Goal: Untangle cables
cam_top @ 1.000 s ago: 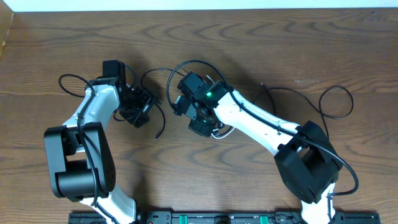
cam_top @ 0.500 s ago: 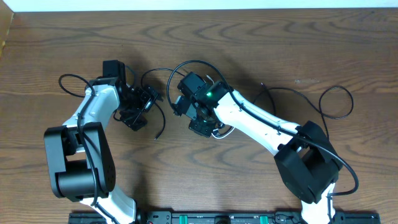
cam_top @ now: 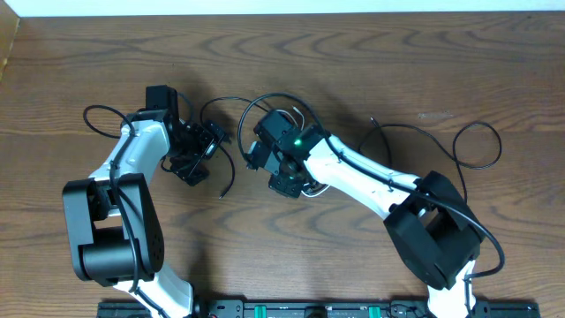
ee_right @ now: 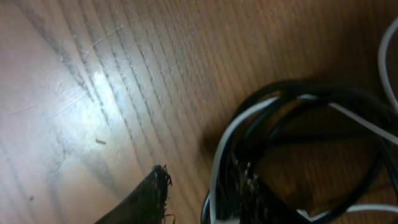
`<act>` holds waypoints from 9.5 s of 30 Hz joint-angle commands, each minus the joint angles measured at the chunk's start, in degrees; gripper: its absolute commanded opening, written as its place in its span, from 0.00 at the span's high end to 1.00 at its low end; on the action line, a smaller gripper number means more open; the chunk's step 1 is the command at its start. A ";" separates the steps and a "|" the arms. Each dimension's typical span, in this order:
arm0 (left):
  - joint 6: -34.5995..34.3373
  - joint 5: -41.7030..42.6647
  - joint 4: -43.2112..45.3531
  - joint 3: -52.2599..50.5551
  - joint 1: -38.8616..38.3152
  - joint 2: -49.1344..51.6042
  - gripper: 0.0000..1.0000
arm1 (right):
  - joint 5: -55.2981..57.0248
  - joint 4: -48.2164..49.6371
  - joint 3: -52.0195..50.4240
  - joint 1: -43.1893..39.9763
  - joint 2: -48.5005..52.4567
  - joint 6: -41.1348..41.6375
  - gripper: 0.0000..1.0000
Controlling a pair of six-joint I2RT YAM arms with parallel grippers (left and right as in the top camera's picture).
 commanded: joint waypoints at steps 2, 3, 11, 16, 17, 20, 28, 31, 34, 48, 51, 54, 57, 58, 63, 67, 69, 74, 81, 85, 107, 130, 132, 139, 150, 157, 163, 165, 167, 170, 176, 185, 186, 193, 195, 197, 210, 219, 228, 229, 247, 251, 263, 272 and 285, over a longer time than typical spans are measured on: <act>0.50 -0.96 -0.22 -0.33 0.17 0.57 0.02 | 3.87 2.36 -2.32 1.44 -0.37 -1.07 0.68; 0.50 -0.96 -0.22 -0.33 0.17 0.57 0.02 | 4.48 2.99 -2.71 1.68 -0.37 -1.09 0.69; 0.52 -0.96 -0.22 -0.33 0.17 0.57 0.02 | 7.76 4.15 -3.34 1.88 -0.37 -1.07 0.86; 0.50 -0.96 -0.22 -0.33 0.17 0.57 0.02 | 7.74 4.07 -3.34 1.88 -0.37 -1.07 0.99; 0.52 -0.96 -0.22 -0.33 0.17 0.57 0.02 | 7.74 3.93 -3.34 1.88 -0.37 -1.07 0.99; 0.50 -0.96 -0.22 -0.33 0.17 0.57 0.02 | 7.69 4.04 -3.30 1.88 -0.44 -0.98 0.99; 0.50 -0.96 -0.22 -0.33 0.17 0.57 0.02 | 1.38 3.96 -2.49 0.92 -3.43 2.12 0.99; 0.52 -0.96 -0.22 -0.33 0.17 0.57 0.02 | -3.15 3.96 -2.49 -0.57 -4.52 3.32 0.99; 0.52 -0.96 -0.24 -0.33 0.17 0.57 0.02 | -6.84 4.17 -2.49 -2.82 -4.61 5.55 0.99; 0.52 -0.96 -0.22 -0.33 0.17 0.57 0.02 | -32.41 2.78 -2.60 -17.33 -4.57 8.96 0.99; 0.50 -0.96 -0.22 -0.33 0.17 0.57 0.02 | -32.44 2.40 -2.62 -18.99 -4.57 9.73 0.99; 0.52 -0.96 -0.22 -0.33 0.17 0.57 0.02 | -33.81 1.99 -2.67 -20.41 -4.57 9.70 0.99; 0.52 -0.96 -0.22 -0.33 0.17 0.57 0.02 | -35.60 1.46 -2.67 -21.70 -4.57 9.70 0.99; 0.50 -0.96 -0.22 -0.33 0.17 0.57 0.02 | -36.22 1.31 -2.67 -22.18 -4.57 9.70 0.99; 0.52 -0.96 -0.22 -0.33 0.17 0.57 0.02 | -43.28 0.83 -2.67 -25.27 -4.57 9.64 0.99; 0.52 -0.96 -0.22 -0.33 0.17 0.57 0.02 | -47.67 -0.33 -2.69 -27.28 -4.57 8.26 0.99; 0.52 -0.96 -0.22 -0.33 0.17 0.57 0.02 | -50.47 -1.46 -2.69 -27.91 -4.57 5.35 0.99; 0.50 -0.96 -0.22 -0.33 0.17 0.57 0.02 | -57.86 -4.94 -2.69 -28.63 -4.57 -5.35 0.99; 0.50 -0.96 -0.22 -0.33 0.17 0.57 0.02 | -23.78 -0.79 -2.69 -28.72 -4.57 17.49 0.99; 0.52 -0.96 -0.22 -0.33 0.17 0.57 0.02 | -19.80 -1.03 -2.69 -28.61 -4.57 19.17 0.99; 0.50 -0.96 -0.22 -0.33 0.17 0.57 0.02 | 12.46 -5.03 -2.73 -28.61 -4.55 29.40 0.99; 0.50 -0.96 -0.22 -0.33 0.17 0.57 0.02 | -71.32 -13.73 -2.73 -29.88 -4.55 -20.94 0.99; 0.52 -0.96 -0.22 -0.33 0.17 0.57 0.02 | -71.38 -13.73 -2.73 -29.83 -4.55 -20.76 0.99; 0.50 -0.96 -0.22 -0.33 0.17 0.57 0.02 | -78.34 -12.92 -2.73 -29.83 -4.55 -17.25 0.99; 0.50 -0.96 -0.22 -0.33 0.17 0.57 0.02 | -81.79 8.35 2.21 -30.47 -5.75 19.19 0.99; 0.50 -0.96 -0.22 -0.33 0.17 0.57 0.02 | -72.04 13.62 8.07 -30.42 -12.90 27.87 0.99; 0.50 -0.96 -0.22 -0.33 0.17 0.57 0.02 | -62.58 21.29 8.07 -30.42 -21.81 32.92 0.99; 0.50 -0.96 -0.22 -0.33 0.17 0.57 0.02 | -58.71 26.40 8.07 -30.47 -26.77 32.92 0.99; 0.50 -0.96 -0.22 -0.33 0.17 0.57 0.02 | -55.12 29.18 8.07 -30.49 -29.70 32.92 0.99; 0.50 -0.96 -0.22 -0.33 0.17 0.57 0.02 | -49.13 32.59 8.07 -30.49 -33.59 32.85 0.99; 0.50 -0.96 -0.22 -0.33 0.17 0.57 0.02 | -44.74 38.36 8.07 -30.60 -38.86 30.40 0.99; 0.50 -0.96 -0.22 -0.33 0.17 0.57 0.02 | -30.14 42.42 8.07 -32.89 -41.18 28.17 0.99; 0.50 -0.96 -0.22 -0.33 0.17 0.57 0.02 | -26.53 42.40 8.04 -33.35 -41.13 28.04 0.99; 0.52 -0.96 -0.22 -0.33 0.17 0.57 0.02 | -19.50 29.35 8.00 -33.83 -40.50 28.09 0.92; 0.52 -0.96 -0.22 -0.33 0.17 0.57 0.02 | -19.50 22.43 7.98 -33.24 -39.95 28.09 0.72; 0.50 -0.96 -0.22 -0.33 0.17 0.57 0.02 | -19.52 14.38 7.98 -32.59 -39.47 28.11 0.51; 0.52 -0.96 -0.22 -0.33 0.17 0.57 0.02 | -31.74 -0.17 4.13 -21.86 -29.14 28.28 0.51; 0.50 -0.96 -0.22 -0.33 0.17 0.57 0.02 | -31.04 -0.17 4.13 -10.71 -13.84 30.25 0.52; 0.50 -0.96 -0.22 -0.33 0.17 0.57 0.02 | -8.76 -3.91 4.13 -4.74 -5.62 15.74 0.52; 0.52 -0.96 -0.22 -0.33 0.17 0.57 0.02 | -7.54 -4.46 4.13 -4.31 -5.40 13.75 0.50; 0.52 -0.96 -0.22 -0.33 0.17 0.57 0.02 | 10.21 -11.78 4.11 3.76 3.34 4.09 0.49; 0.50 -0.96 -0.22 -0.33 0.17 0.57 0.02 | 11.39 -11.78 4.11 3.76 4.00 4.09 0.50; 0.52 -0.96 -0.24 -0.33 0.17 0.57 0.02 | 11.61 -15.21 4.11 3.69 4.00 4.09 0.55; 0.50 -0.96 -0.22 -0.33 0.17 0.57 0.02 | 8.31 -15.47 4.11 3.76 4.00 6.25 0.99; 0.50 -0.96 -0.22 -0.33 0.17 0.57 0.02 | -4.59 -19.15 7.52 3.45 3.65 6.27 0.99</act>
